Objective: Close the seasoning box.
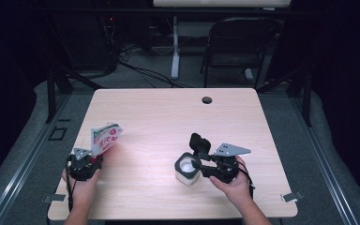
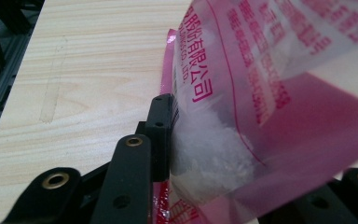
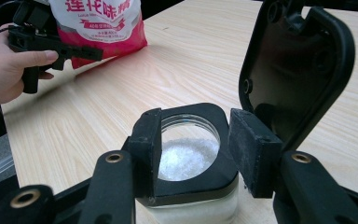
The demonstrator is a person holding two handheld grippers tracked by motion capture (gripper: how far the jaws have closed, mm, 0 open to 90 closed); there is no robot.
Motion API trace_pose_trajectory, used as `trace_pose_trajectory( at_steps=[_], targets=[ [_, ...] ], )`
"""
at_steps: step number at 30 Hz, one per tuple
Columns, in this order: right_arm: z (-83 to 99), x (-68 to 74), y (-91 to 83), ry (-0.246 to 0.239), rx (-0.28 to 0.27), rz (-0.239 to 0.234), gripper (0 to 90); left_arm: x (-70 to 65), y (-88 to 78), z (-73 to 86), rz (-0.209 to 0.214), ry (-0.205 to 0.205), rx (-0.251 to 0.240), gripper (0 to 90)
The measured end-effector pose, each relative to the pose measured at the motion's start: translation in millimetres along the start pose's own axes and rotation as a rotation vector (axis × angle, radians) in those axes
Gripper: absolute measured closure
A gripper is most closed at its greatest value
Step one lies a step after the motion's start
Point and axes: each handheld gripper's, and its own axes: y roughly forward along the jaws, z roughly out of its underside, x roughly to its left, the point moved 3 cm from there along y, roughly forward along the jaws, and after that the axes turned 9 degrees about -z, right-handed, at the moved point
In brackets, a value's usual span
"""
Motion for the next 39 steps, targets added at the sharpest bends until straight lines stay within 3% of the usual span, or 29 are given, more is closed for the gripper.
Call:
trace_pose_trajectory(
  at_steps=[11,15,21,26,30,34,39],
  targets=[
    [0.0,0.5,0.5,-0.003,-0.002,0.000,54.8,-5.3,-2.7,0.8,0.028,0.006,0.008,61.1],
    [-0.2,0.3,0.2,0.002,-0.004,-0.003,54.7,-10.5,-5.3,-1.0,0.028,0.033,-0.015,51.5],
    [0.0,0.4,0.5,-0.002,-0.002,-0.002,54.6,-21.7,-9.9,-3.9,0.086,0.053,-0.053,37.6],
    [-0.6,0.8,-0.2,0.004,-0.011,0.000,54.4,-33.4,-17.1,-6.7,0.120,0.115,-0.073,33.2],
    [-0.6,0.2,-0.7,0.006,-0.009,0.002,54.3,-44.6,-23.9,-9.7,0.134,0.192,-0.064,33.0],
    [-0.7,-0.3,-0.9,0.009,-0.012,0.000,54.3,-50.6,-27.9,-11.4,0.167,0.213,-0.047,33.1],
    [-1.1,-0.8,-1.6,0.008,-0.015,0.002,54.2,-55.2,-32.7,-7.0,0.205,0.206,-0.031,33.3]
  ],
)
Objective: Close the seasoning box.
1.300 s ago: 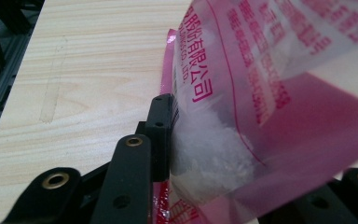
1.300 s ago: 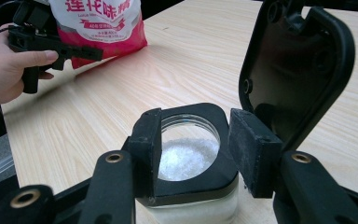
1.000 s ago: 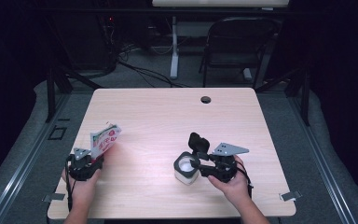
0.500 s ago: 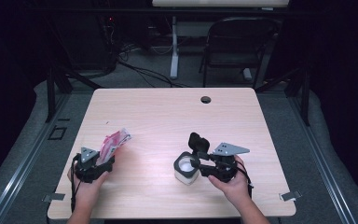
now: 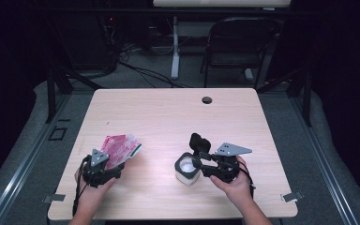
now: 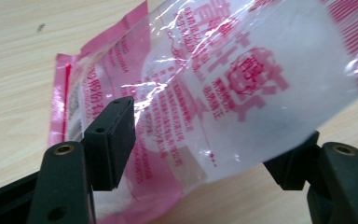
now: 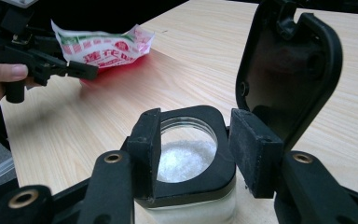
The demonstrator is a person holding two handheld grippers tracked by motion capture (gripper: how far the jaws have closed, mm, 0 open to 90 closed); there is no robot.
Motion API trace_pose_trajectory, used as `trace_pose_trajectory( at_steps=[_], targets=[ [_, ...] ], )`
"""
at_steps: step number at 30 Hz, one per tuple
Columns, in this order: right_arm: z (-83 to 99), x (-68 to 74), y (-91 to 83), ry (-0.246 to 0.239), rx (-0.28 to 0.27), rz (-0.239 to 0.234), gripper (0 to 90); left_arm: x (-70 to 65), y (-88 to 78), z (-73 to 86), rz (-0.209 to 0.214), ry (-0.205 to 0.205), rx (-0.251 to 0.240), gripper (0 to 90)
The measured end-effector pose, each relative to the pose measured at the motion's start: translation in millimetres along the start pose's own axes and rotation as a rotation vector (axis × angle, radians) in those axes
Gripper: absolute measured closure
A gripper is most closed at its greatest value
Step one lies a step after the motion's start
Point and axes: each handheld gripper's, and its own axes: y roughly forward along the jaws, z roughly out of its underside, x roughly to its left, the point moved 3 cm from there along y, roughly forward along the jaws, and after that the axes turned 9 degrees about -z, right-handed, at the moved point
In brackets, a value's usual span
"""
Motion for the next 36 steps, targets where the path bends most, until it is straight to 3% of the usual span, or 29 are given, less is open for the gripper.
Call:
trace_pose_trajectory(
  at_steps=[11,16,22,36],
  targets=[
    [-0.9,0.2,-1.5,0.003,-0.004,-0.004,52.9,-19.1,-5.9,4.4,0.039,0.041,-0.003,33.3],
    [-2.1,1.4,-1.8,0.005,-0.015,-0.009,52.6,-33.1,-5.0,4.4,0.081,0.070,-0.015,33.3],
    [-2.1,2.2,-1.5,0.001,-0.011,-0.008,52.6,-47.1,-1.3,4.7,0.124,0.079,-0.018,33.3],
    [-1.5,2.0,-0.8,-0.008,0.005,-0.010,52.4,-65.8,2.3,5.2,0.189,0.122,-0.014,33.3]
  ],
)
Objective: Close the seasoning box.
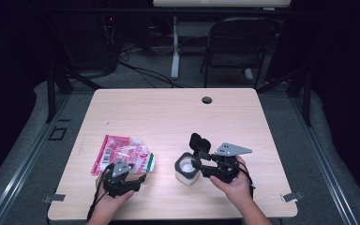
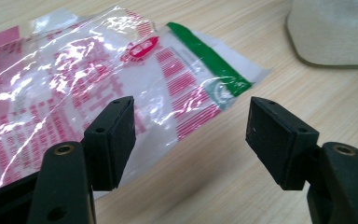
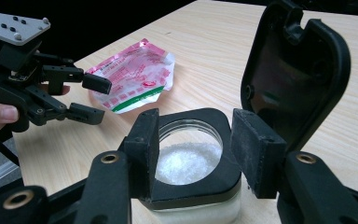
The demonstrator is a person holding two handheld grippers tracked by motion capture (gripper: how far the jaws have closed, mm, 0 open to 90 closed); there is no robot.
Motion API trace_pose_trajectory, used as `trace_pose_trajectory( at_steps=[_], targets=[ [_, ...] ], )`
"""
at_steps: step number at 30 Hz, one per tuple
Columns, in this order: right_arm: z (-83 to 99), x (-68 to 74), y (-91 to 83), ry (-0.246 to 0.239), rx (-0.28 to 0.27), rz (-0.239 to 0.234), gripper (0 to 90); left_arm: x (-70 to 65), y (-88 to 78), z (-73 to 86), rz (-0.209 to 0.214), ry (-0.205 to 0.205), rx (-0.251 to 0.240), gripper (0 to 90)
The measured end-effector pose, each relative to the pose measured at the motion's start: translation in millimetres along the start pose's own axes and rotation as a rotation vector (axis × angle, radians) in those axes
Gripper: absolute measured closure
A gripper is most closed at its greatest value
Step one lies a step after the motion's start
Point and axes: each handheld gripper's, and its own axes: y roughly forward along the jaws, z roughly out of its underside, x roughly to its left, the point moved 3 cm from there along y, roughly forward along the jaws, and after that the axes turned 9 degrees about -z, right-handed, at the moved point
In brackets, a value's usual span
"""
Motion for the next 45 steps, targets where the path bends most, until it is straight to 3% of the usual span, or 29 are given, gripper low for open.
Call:
trace_pose_trajectory(
  at_steps=[9,17,30,38,45],
  targets=[
    [-4.5,4.9,-2.4,-0.009,-0.013,-0.005,52.4,-4.3,-4.1,-3.2,0.010,0.015,-0.013,33.9],
    [-14.6,4.3,-15.4,0.005,-0.043,0.005,54.3,0.6,-10.4,-8.3,0.018,-0.029,-0.040,36.4],
    [-23.1,-10.7,-38.9,0.046,-0.073,0.076,63.7,11.3,-14.7,-8.0,-0.016,-0.065,-0.055,37.6],
    [-19.4,-21.2,-39.1,0.070,-0.063,0.119,65.3,16.1,-16.7,-7.4,-0.027,-0.082,-0.061,38.2],
    [-14.6,-28.7,-30.4,0.082,-0.043,0.128,66.3,18.9,-17.6,-6.1,-0.035,-0.099,-0.071,38.7]
  ],
)
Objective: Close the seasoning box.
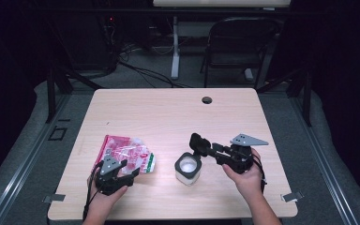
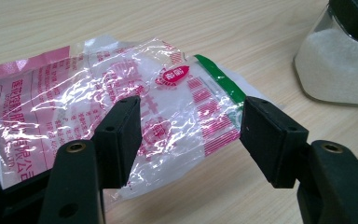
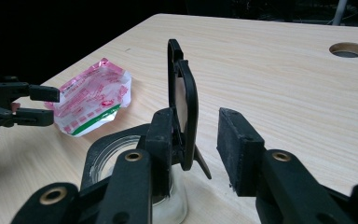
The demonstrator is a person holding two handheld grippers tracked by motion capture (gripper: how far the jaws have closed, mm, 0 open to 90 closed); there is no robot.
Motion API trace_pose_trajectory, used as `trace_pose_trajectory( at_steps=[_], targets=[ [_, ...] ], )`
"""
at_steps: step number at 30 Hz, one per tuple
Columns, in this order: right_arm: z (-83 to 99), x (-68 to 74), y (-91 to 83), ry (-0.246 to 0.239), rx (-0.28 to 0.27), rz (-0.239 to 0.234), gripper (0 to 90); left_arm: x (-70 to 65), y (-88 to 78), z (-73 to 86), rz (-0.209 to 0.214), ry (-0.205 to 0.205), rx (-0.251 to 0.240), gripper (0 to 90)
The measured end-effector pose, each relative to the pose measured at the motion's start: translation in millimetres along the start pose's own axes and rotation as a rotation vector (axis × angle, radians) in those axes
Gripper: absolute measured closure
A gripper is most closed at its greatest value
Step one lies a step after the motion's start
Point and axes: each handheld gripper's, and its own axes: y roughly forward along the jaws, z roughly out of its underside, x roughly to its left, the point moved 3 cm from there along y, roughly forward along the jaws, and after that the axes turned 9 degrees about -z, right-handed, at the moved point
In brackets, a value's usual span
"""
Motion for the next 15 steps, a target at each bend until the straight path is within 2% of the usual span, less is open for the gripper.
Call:
trace_pose_trajectory(
  at_steps=[4,15],
  targets=[
    [0.6,-1.5,5.1,0.006,0.004,-0.004,67.8,1.7,-2.2,0.7,-0.008,0.001,-0.001,38.8],
    [3.8,-3.0,16.2,-0.016,0.043,-0.011,74.4,6.2,-6.2,4.0,-0.025,-0.016,-0.006,38.9]
  ],
)
